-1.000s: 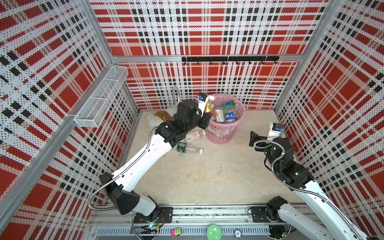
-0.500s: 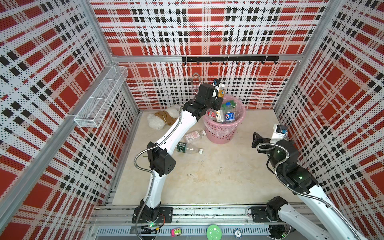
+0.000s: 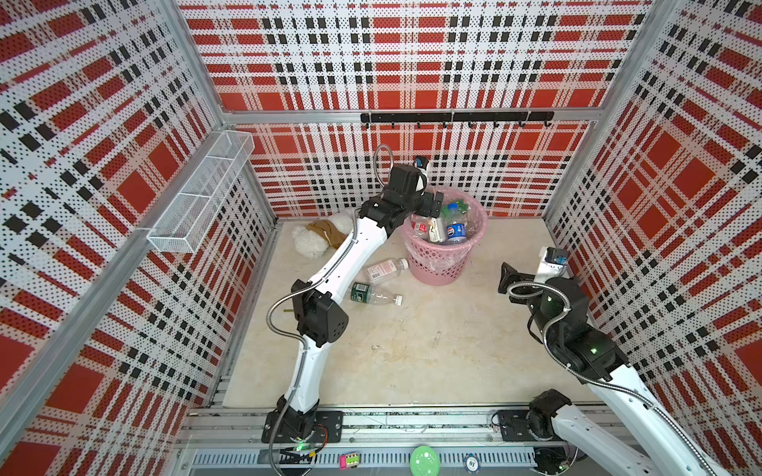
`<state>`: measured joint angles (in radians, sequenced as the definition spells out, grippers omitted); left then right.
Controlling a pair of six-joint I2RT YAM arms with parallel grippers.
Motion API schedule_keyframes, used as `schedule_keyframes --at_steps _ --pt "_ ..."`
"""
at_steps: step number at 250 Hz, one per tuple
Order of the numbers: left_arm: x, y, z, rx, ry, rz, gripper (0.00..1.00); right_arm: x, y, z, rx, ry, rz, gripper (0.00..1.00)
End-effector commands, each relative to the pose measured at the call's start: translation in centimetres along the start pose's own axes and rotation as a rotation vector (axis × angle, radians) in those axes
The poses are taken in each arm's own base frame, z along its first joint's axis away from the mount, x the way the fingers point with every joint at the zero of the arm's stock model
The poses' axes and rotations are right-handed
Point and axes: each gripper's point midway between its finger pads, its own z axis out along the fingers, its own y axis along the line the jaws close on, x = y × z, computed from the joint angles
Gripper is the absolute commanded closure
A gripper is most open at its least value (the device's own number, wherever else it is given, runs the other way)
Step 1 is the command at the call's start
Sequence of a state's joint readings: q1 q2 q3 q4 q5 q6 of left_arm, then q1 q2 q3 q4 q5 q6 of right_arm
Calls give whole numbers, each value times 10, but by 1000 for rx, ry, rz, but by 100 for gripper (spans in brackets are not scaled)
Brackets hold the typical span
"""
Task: Throw the plastic bottles in the bin
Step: Throw the plastic bottle into the trash bin.
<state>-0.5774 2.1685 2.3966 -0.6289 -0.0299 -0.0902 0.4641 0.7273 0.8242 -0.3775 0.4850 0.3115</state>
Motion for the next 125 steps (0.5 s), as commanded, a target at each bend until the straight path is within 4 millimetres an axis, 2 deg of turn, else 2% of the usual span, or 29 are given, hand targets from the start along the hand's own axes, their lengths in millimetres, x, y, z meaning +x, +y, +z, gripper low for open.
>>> schedule_keyframes --at_steps 1,46,64,82,91,103,115,125 --pt "-46 -11 -31 33 -131 -1 1 -10 0 0 3 -40 19 0" --pt "-91 -15 -94 -4 -266 22 1 -9 4 4 -9 -35 17 0" --pt "-102 -14 -125 -36 -332 29 1 -7 8 7 -20 -26 8 0" --pt "-102 -7 -161 -83 -399 27 1 -4 14 11 -39 -8 -3 0" --pt "-96 0 -178 -115 -424 17 1 -2 17 14 -52 7 -11 0" --pt "-78 12 -198 -169 -436 -7 1 2 22 18 -65 26 -19 0" --pt "-49 30 -214 -232 -426 -61 1 7 26 22 -79 46 -24 0" --pt "-17 48 -226 -291 -400 -118 1 10 30 25 -92 57 -26 0"
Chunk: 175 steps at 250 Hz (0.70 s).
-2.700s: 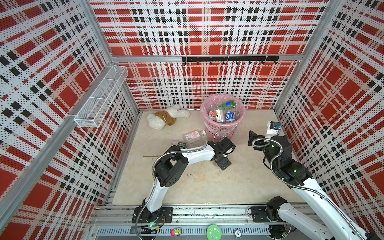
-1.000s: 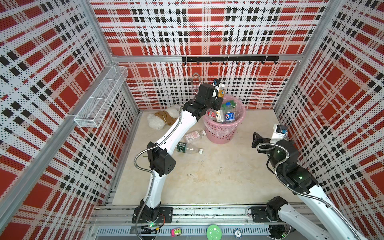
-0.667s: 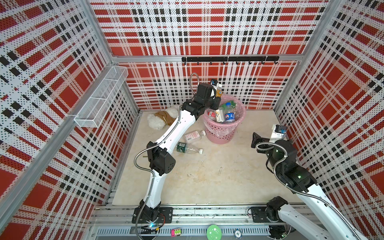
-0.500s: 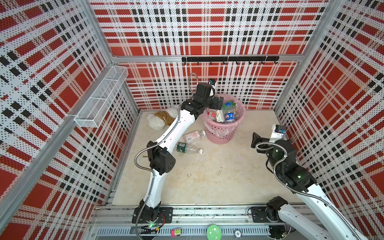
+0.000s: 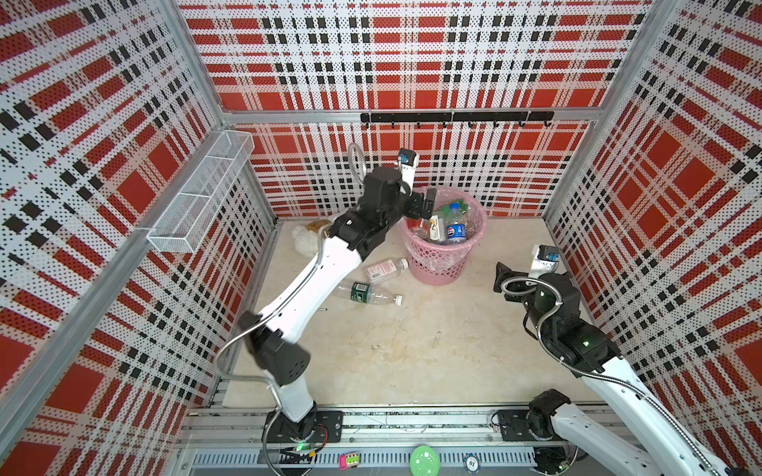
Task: Throw the plastic bottles in the bin
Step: Throw the plastic bottle into the trash bin, then pick up the plastic bottle from the center of the table.
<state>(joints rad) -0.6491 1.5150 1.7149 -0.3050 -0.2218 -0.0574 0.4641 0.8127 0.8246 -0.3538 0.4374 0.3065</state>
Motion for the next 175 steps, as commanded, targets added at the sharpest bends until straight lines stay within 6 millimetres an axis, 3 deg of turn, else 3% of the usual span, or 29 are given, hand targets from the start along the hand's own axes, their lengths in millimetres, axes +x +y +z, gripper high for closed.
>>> schedule_keyframes --at_steps 1,42,65,81,116,175 --pt "16 55 -53 -218 -86 -108 1 -8 16 7 -63 -10 4 0" --pt "174 124 -129 -446 135 -329 1 4 43 22 -169 57 -8 0" --pt "228 143 -166 -496 199 -447 1 12 73 28 -261 111 -50 0" --pt "240 154 -185 -529 188 -503 1 21 103 28 -320 132 -131 0" --pt "243 175 -211 -604 151 -554 1 50 182 27 -464 185 -339 0" --pt "248 186 -225 -637 158 -593 1 121 292 36 -663 319 -567 0"
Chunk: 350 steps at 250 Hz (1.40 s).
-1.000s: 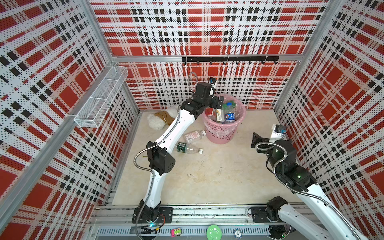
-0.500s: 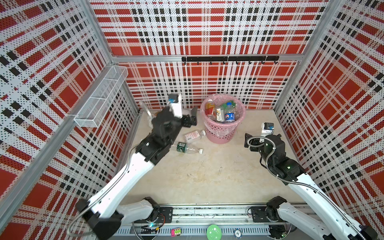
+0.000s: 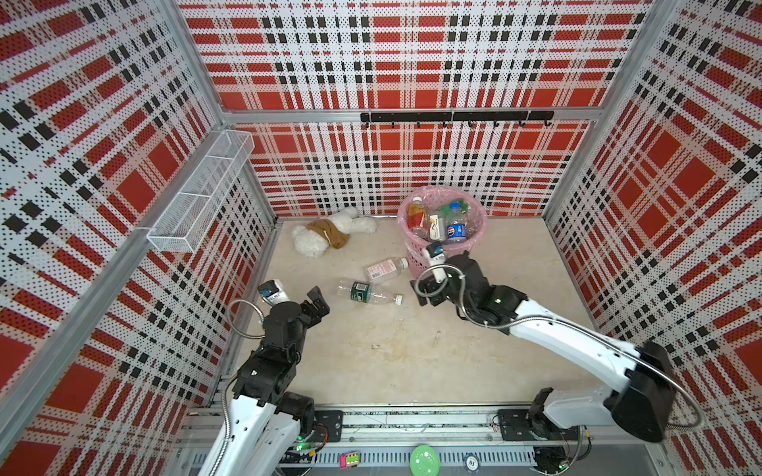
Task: Throw the plastic bottles in the bin
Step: Pick up the plastic bottle from the center of the table.
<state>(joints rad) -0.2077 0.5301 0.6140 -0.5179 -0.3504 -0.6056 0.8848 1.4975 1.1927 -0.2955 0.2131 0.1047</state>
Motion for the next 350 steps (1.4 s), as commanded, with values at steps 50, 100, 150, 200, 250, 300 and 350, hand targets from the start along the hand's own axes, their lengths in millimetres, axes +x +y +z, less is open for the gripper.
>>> schedule_keyframes --at_steps 50,100,150,200,250,300,350 --pt "-6 11 -13 -1 -7 -60 1 17 67 100 -127 107 -178 0" --pt "-8 12 -14 3 -4 -69 1 27 76 148 -136 154 -208 0" --pt "-11 10 -15 11 -7 -67 1 34 83 169 -170 172 -206 1" --pt "-11 9 -15 9 -5 -63 1 53 90 185 -190 208 -190 6" --pt "-12 10 -16 4 -3 -61 1 62 91 200 -179 227 -185 11" --pt "-12 11 -18 1 -5 -61 1 53 93 198 -180 205 -183 35" --pt "-13 14 -20 -4 -19 -72 1 10 101 153 -208 105 -159 43"
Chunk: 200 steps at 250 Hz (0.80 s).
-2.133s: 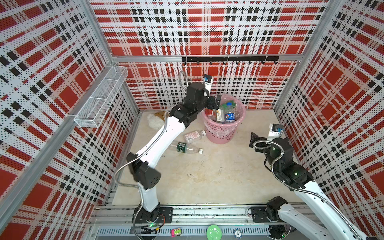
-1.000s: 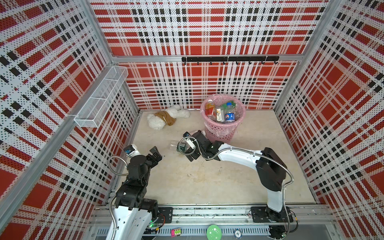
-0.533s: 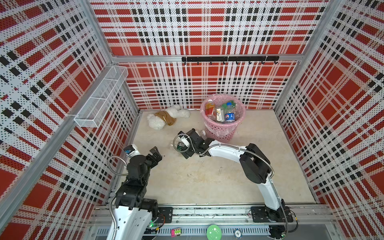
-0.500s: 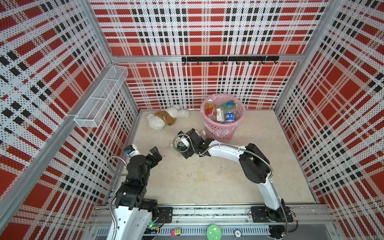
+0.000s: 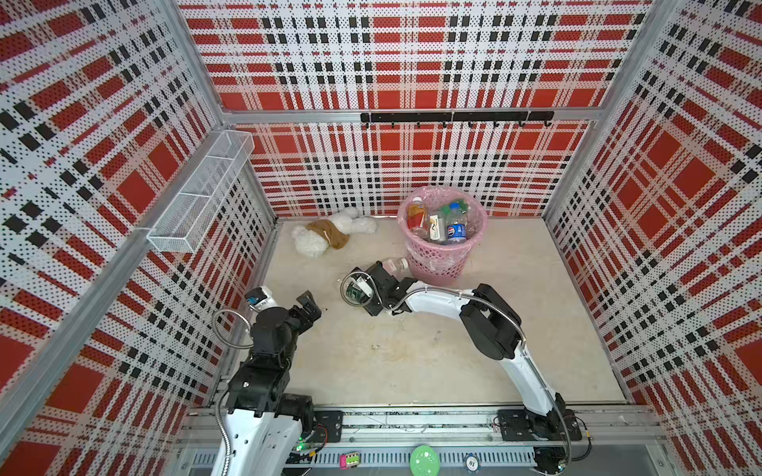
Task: Throw the plastic bottles in the bin
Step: Pick up the plastic bottle from the center of the table.
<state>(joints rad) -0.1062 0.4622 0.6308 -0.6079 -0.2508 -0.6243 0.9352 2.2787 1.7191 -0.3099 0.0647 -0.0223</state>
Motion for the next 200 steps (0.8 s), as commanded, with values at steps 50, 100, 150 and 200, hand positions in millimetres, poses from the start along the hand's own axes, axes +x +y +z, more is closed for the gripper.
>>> schedule_keyframes --at_steps 50,100,150,200 --pt "-17 -6 -10 26 -53 -37 1 -94 -4 -167 -31 -358 111 43" --pt "-15 -17 -1 78 -44 -55 1 -116 -45 -291 85 -552 179 42" --pt "-5 -27 17 114 4 -68 1 -96 -148 -361 272 -619 362 42" --pt "0 -33 26 137 31 -76 1 -82 -222 -371 461 -608 459 42"
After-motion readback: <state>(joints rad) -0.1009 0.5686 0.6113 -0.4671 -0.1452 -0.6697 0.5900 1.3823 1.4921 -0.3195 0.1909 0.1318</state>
